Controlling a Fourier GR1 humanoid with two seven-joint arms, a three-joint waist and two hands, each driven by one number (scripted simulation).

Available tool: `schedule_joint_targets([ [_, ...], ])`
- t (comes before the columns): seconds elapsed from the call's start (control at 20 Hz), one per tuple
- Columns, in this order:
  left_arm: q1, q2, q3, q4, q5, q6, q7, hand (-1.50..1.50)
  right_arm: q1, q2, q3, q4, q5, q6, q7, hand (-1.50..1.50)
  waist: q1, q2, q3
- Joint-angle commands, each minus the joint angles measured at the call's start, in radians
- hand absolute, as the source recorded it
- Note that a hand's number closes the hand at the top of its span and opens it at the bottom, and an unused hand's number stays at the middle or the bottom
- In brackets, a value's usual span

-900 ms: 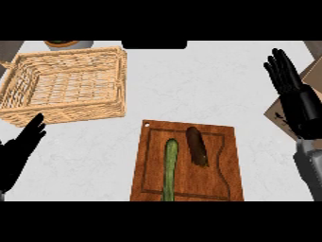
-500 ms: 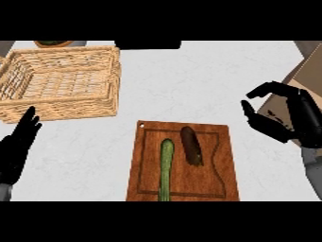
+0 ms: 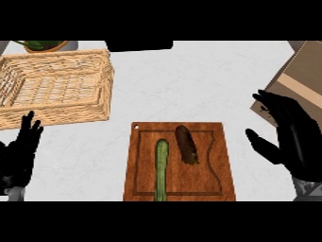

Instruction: Pick the sweet potato from the cutting board and place it in the cardboard box

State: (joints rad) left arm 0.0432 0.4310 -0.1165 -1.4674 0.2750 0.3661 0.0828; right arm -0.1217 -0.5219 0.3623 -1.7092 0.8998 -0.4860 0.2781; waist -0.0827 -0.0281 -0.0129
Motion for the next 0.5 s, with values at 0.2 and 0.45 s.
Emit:
schedule_joint_targets([
  [0.2, -0.028, -0.048, -0.023, 0.035, -0.030, 0.032, -0.024, 0.00, 0.087, 0.114, 0.152, -0.172, 0.412, 0.268, 0.432, -1.50, -0.001, 0.007, 0.001],
  [0.45, -0.057, -0.069, -0.041, 0.048, -0.046, 0.031, -0.043, 0.00, 0.060, 0.293, 0.329, -0.227, 0.578, 0.561, 0.676, -1.50, 0.043, 0.015, 0.004],
])
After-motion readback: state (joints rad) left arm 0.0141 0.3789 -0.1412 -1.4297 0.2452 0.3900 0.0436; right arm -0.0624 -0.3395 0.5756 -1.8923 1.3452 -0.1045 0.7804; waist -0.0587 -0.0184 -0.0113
